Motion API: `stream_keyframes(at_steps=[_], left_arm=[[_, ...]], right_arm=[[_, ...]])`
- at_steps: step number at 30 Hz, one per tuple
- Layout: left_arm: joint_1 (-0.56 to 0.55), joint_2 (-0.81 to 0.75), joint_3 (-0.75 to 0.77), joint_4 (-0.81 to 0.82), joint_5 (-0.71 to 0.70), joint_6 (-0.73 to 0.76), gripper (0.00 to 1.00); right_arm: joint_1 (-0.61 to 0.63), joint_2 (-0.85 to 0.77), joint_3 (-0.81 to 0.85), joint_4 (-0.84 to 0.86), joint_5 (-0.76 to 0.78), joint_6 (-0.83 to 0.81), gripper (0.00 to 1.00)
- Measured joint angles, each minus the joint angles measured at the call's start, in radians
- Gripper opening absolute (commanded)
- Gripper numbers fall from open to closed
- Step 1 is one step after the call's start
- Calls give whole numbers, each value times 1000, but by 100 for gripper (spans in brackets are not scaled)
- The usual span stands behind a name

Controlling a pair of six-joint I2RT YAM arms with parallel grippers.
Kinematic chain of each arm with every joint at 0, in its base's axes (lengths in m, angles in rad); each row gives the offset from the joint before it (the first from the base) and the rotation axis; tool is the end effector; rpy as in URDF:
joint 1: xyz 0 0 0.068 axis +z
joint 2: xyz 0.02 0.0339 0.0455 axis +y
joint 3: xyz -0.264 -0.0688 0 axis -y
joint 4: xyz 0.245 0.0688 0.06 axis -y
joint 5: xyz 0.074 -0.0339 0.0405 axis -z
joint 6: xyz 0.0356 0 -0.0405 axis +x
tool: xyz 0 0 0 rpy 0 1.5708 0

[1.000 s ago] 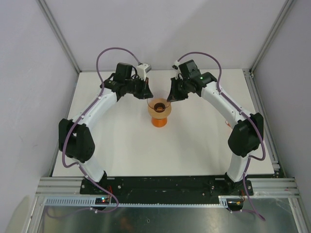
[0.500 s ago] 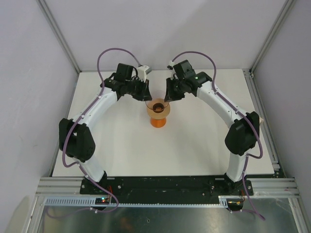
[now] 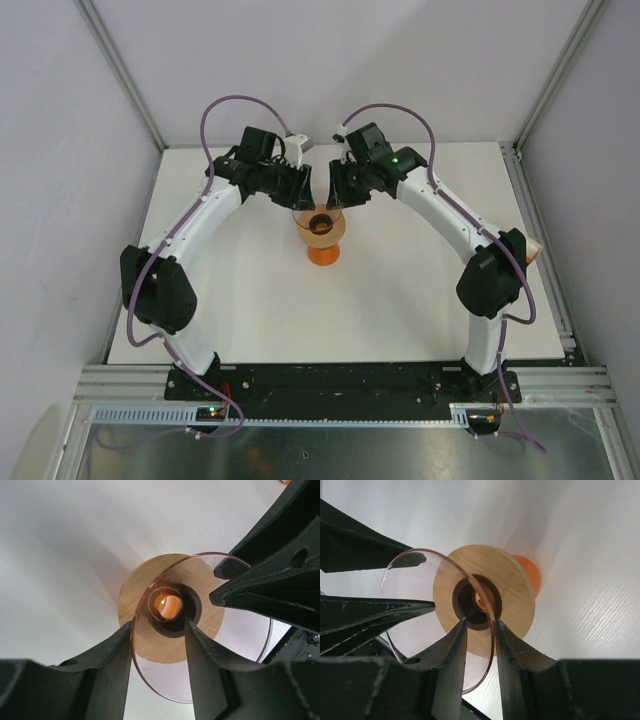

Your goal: Place the coffee filter in the dripper

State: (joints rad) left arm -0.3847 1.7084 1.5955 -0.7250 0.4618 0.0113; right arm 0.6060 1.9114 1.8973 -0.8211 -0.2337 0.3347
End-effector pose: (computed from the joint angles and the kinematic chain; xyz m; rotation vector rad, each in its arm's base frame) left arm 0.3437 -0.1563 0.3283 0.6869 2.3190 -0.7280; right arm 0.3462 0.2499 0.3383 -0.4499 2.4605 0.6978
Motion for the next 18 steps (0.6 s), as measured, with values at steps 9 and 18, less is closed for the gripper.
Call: stream_keyframes(at_steps=[9,18], left_arm=[[0,0,8,-4,-12,2,56],[0,-1,29,-21,-14,15,65]], right_arm=[[1,0,22,-23,13,-11,39],[-1,0,22,-36,27,-18,51]])
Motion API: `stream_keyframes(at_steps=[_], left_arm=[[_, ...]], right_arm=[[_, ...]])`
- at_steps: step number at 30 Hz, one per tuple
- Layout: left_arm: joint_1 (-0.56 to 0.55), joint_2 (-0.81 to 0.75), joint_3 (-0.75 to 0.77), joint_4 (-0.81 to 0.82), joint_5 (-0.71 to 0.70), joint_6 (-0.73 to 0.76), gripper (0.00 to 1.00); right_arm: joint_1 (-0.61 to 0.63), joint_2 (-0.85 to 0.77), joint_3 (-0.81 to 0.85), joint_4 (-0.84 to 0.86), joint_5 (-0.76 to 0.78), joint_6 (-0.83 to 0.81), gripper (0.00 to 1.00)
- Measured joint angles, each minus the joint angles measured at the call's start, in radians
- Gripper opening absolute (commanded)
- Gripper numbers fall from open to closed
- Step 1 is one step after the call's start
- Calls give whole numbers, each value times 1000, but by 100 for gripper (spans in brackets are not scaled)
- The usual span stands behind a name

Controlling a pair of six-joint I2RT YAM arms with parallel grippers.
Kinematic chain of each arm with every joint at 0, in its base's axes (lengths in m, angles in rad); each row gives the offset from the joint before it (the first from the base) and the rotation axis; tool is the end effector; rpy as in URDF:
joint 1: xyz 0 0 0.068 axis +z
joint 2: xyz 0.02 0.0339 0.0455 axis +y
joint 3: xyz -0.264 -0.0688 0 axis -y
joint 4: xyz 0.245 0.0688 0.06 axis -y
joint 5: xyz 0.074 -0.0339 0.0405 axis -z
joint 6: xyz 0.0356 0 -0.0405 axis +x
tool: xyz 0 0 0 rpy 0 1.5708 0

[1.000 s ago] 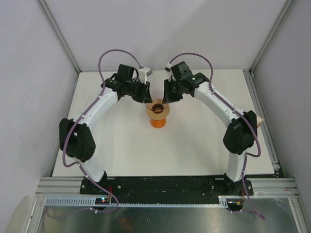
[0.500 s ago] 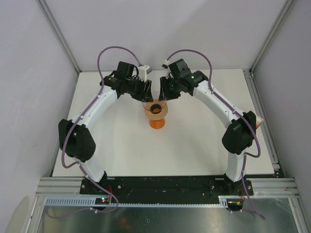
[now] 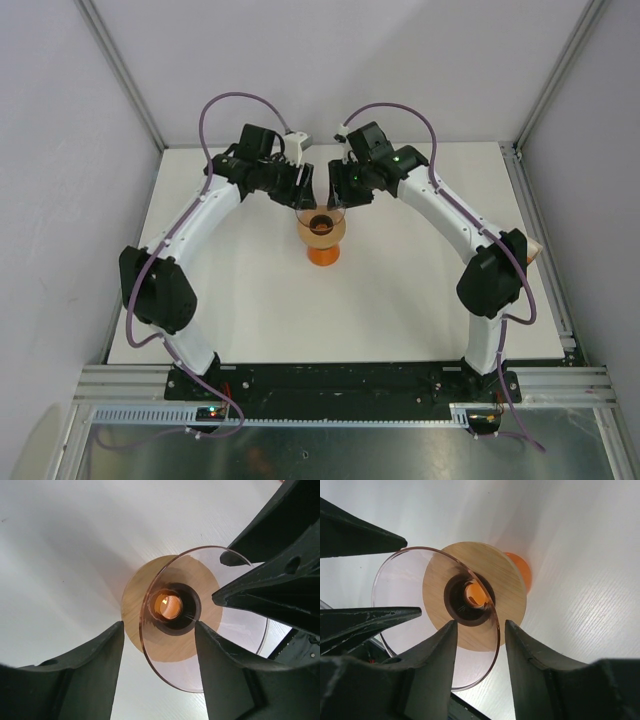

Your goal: Place the coffee filter in the dripper

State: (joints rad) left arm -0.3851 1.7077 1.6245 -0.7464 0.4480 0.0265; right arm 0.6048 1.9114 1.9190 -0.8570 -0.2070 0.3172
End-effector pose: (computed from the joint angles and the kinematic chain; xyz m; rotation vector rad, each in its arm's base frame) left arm 0.3434 -0.1558 0.3362 0.6984 2.3058 -0.7043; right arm 0.3451 0.2475 0.3425 -0.4563 2.4663 0.6537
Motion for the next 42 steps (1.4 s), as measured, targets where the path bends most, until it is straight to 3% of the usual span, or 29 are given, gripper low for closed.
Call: stream_keyframes(at_steps=[4,6,9,17,22,26,31,36,42], left_arm=[[0,-1,15,-3,-2,3,72],[0,-3,24,-4,-8,8,74],[0,-15,33,-5,-22,12,77],[0,-69,42,-5,-48,38,79],[0,-90,42,-5,-53,53,79],[0,-103,42,-5,-53,63,79],[0,-125,35,-5,-52,80,79],[0,-159,21,-6,-39,92,79],[0,-198,-3,-4,-17,114,79]], right_arm=[[0,-1,0,-2,10,-9,70],[0,-4,0,-2,15,-16,90],[0,-19,0,-6,23,-32,98],[-23,-166,1,-6,53,-85,99],[-127,-367,-79,28,93,-116,99],[-307,-587,-296,99,126,-124,99],[-620,-781,-587,154,214,-117,98],[-921,-791,-715,158,253,-97,77],[-1093,-771,-783,166,256,-90,81]])
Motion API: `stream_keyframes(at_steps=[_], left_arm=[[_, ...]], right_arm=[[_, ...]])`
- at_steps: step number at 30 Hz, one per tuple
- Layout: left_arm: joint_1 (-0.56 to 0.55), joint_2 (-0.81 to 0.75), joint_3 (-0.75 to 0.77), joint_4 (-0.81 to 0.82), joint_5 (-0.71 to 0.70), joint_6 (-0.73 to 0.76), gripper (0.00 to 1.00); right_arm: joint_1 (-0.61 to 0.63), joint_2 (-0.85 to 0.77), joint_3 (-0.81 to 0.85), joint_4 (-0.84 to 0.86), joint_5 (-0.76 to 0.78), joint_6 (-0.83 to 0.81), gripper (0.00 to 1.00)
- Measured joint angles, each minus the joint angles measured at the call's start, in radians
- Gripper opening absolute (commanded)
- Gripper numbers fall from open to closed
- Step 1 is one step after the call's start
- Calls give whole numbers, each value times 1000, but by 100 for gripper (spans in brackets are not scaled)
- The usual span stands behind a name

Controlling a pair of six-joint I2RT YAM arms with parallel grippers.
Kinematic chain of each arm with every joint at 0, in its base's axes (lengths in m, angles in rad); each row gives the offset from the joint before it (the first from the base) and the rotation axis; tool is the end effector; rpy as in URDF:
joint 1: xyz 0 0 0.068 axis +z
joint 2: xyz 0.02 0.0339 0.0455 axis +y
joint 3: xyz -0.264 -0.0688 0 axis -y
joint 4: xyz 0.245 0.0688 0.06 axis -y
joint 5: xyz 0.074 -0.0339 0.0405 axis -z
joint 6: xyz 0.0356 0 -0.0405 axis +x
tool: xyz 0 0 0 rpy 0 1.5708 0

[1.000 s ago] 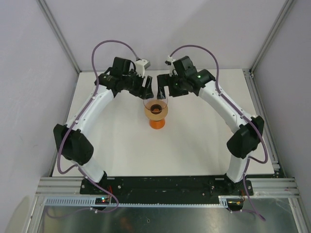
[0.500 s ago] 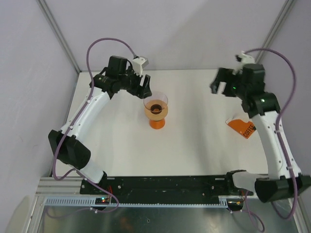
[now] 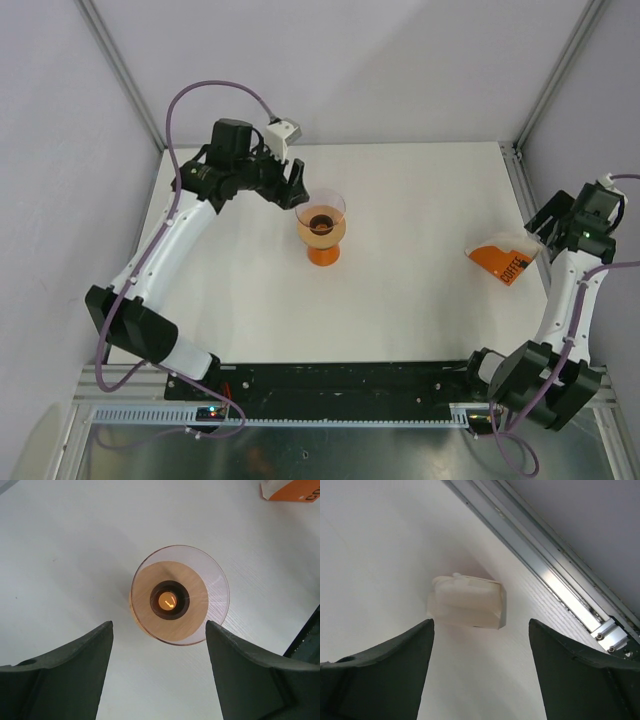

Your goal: Place the coffee filter in the dripper

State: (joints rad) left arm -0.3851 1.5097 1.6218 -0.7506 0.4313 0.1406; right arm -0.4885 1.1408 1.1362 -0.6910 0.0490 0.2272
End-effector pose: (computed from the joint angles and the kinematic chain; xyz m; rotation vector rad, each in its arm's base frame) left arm 0.2966 -0.1363 0.4007 0.8039 2.0566 -0.6119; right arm 0.2105 -0.1139 0.3421 0.8204 2.1195 -0.1937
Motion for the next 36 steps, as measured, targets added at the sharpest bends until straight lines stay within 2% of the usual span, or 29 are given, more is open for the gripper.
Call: stream_keyframes(at_steps=[3,10,19,28,32,33,36], left_arm=[[0,-14,-12,0,5,7,79],[0,-33,-26,7,18,24,79],[0,-66,-66,18,20,43,79],[0,-66,-72,29,21,48,79],[0,-66,-72,31,24,52,79],[0,-66,-72,31,25,52,79],[0,-66,-72,31,26,52,79]], right_arm=[[-32,2,-35,23,6,-3,76],[-77,78,-113,63,-47,-12,57],[-84,147,-124,104,-84,-23,46],[-80,177,-140,124,-47,-39,36],[-75,178,-158,130,-35,-45,17],[-74,180,-161,132,-34,-47,8],[-70,188,-164,142,-31,-48,1]])
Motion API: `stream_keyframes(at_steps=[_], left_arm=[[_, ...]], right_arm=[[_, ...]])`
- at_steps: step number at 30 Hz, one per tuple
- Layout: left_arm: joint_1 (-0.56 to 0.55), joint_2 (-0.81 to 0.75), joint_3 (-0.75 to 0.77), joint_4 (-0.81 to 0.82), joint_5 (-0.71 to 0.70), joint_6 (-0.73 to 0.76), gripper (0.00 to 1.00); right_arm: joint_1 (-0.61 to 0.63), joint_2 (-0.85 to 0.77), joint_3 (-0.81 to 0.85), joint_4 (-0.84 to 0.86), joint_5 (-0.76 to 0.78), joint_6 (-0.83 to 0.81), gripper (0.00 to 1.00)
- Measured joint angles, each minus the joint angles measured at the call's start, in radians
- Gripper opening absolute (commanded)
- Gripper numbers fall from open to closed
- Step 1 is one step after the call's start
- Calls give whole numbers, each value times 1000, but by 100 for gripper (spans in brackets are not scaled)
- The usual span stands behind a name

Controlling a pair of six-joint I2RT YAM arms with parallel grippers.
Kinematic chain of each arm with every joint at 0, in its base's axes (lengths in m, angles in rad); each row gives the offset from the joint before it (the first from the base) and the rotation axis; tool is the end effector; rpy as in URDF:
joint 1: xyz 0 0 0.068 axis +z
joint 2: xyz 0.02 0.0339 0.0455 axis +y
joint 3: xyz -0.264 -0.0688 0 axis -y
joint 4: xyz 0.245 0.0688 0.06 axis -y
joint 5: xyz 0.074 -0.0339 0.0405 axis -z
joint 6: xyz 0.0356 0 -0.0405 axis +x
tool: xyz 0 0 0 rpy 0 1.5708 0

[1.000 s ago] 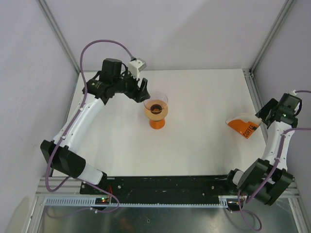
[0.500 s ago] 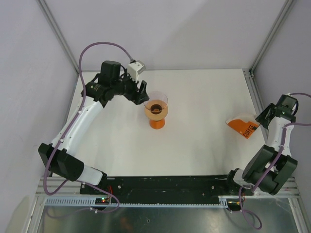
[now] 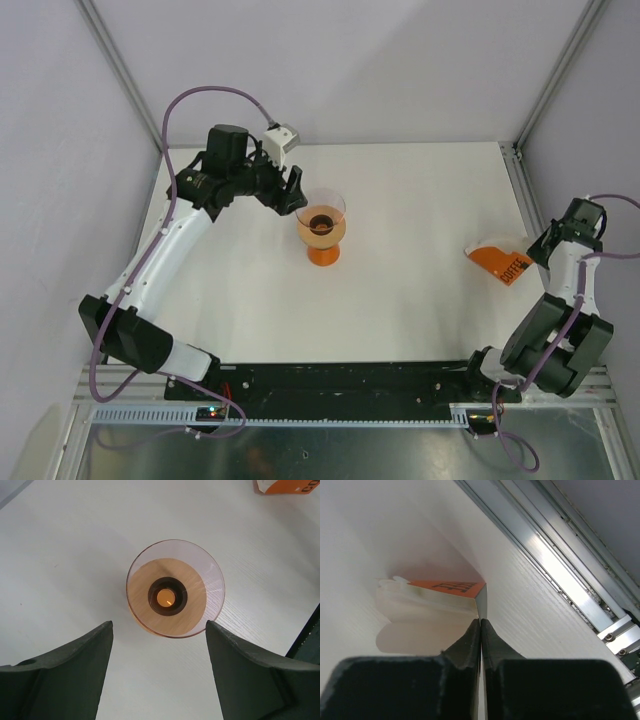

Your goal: Place the coffee filter in the dripper

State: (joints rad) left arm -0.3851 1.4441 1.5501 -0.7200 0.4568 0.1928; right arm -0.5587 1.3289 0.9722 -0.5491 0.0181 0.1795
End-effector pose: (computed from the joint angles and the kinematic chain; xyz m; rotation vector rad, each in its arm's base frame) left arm 0.2819 -0.1312 0.3999 0.8652 1.9966 -0.6074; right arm 0.2328 -0.1463 0.2542 0.9040 2.3154 -0.1839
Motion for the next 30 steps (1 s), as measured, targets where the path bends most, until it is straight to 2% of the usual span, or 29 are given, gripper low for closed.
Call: stream_keyframes(at_steps=[5,9,17,24,28,30], left_arm=[[0,0,0,0,0,0,79],[0,0,0,0,10,0,79],[0,-1,0,0,74,19,73],[-5,-31,-8,1,203,42,69],[-56,-48,-8,2,253,45,65],[-110,-48,-8,3,253,46,59]], right_arm=[[23,3,0,6,6,-5,0],[93,-1,0,8,4,-20,0],[334,-73,-5,-16,-62,-35,0],[519,-189,-7,-55,-150,-35,0],[642,-262,-7,-76,-197,-23,0],[708,-296,-7,-85,-216,-14,0]])
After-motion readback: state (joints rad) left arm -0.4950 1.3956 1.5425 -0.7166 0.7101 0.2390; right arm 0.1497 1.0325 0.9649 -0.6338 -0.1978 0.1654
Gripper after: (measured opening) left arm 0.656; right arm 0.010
